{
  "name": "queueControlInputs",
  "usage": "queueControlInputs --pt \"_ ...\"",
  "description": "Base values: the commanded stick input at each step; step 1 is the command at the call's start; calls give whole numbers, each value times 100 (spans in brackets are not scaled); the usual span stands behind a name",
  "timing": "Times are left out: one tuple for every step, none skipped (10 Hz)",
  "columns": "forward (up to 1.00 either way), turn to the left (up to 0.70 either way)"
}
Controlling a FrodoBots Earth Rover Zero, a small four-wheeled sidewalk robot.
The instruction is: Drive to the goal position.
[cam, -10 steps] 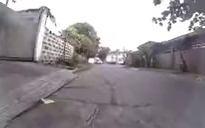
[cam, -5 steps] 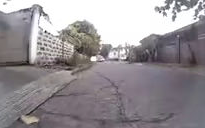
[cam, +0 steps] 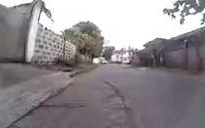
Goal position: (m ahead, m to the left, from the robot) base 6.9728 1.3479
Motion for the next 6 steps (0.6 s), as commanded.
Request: queueControlInputs --pt "100 0" --pt "100 0" --pt "100 0" --pt "100 0" --pt "100 -17" --pt "100 -40"
